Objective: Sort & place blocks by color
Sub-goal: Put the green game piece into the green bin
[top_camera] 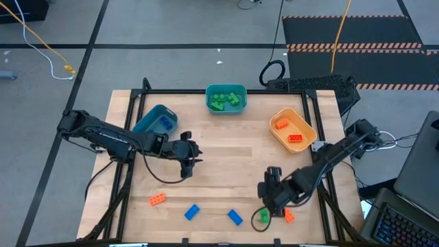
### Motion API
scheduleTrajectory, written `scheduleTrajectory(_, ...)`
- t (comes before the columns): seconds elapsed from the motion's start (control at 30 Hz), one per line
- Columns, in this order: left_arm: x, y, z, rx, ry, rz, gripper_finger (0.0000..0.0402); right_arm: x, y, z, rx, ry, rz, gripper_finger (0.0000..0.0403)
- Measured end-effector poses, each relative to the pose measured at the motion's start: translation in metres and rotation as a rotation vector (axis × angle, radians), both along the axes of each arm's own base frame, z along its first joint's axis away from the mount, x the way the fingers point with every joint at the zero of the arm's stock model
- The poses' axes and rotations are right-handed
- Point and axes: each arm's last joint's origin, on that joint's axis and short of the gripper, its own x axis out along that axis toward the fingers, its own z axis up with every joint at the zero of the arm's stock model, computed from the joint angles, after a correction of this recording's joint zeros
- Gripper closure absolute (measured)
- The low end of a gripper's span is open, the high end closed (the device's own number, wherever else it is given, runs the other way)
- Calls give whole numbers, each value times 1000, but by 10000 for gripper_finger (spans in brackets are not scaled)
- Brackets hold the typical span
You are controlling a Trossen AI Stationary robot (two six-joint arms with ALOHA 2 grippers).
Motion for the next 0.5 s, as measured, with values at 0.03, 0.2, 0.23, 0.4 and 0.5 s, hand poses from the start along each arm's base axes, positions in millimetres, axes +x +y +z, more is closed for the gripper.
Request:
scheduleTrajectory(0.03, 1, 0, 3, 26, -6, -5, 256, 1, 4, -1, 17, 14, -22, 145)
scheduleTrajectory(0.2, 10, 9, 22, 202, -89, 76, 256, 8, 16, -13, 143, 128, -211, 145)
scheduleTrajectory(0.23, 12, 12, 25, 221, -126, 120, 256, 9, 18, -15, 177, 161, -272, 145)
scheduleTrajectory(0.4, 20, 25, 38, 200, -282, 255, 256, 12, 27, -24, 357, 342, -530, 145)
scheduleTrajectory(0.5, 19, 28, 36, 222, -249, 254, 256, 15, 31, -24, 450, 392, -715, 145)
